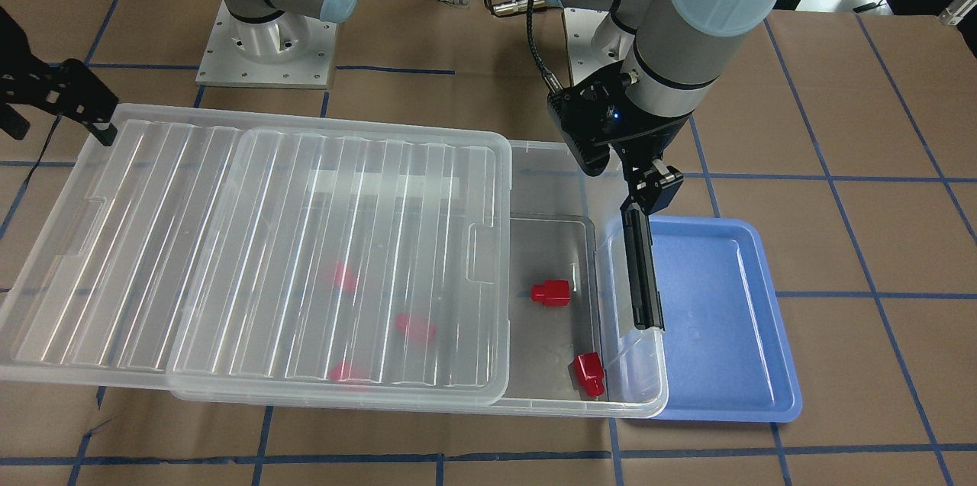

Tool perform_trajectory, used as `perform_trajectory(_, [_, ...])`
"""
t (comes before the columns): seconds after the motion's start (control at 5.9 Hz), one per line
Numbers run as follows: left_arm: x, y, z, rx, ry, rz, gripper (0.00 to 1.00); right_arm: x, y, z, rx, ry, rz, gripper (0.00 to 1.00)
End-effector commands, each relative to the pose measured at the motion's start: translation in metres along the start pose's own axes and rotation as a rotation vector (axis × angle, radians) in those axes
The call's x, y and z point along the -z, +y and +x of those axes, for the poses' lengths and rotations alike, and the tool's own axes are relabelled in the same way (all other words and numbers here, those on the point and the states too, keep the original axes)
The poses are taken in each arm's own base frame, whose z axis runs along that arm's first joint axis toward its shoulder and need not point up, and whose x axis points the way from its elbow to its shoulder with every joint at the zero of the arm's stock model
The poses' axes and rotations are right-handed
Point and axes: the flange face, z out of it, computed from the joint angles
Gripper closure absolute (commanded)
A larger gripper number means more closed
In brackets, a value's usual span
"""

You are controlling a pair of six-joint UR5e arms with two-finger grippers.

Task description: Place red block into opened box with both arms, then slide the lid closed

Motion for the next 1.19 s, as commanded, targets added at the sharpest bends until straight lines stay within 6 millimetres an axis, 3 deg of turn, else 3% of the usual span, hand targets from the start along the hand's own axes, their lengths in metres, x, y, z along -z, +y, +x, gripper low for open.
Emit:
perform_trajectory(0.0, [0.025,0.009,0.013,0.380,-0.041,0.037,0.03,-0.036,-0.013,0.077,0.044,0.004,0.007,0.00])
perform_trajectory(0.17, [0.037,0.013,0.004,0.714,-0.093,0.125,0.02,-0.059,-0.013,0.111,0.031,0.011,0.000,0.00])
perform_trajectory(0.34, [0.045,0.018,0.003,0.864,-0.100,0.159,0.02,-0.084,-0.014,0.141,0.016,0.077,-0.017,0.00])
perform_trajectory(0.68, [0.059,0.027,0.005,0.921,-0.096,0.154,0.02,-0.132,0.004,0.165,-0.013,0.052,-0.066,0.00])
perform_trajectory(1.02, [0.064,0.047,-0.011,0.969,-0.083,0.156,0.02,-0.139,0.013,0.171,-0.045,0.036,-0.077,0.00])
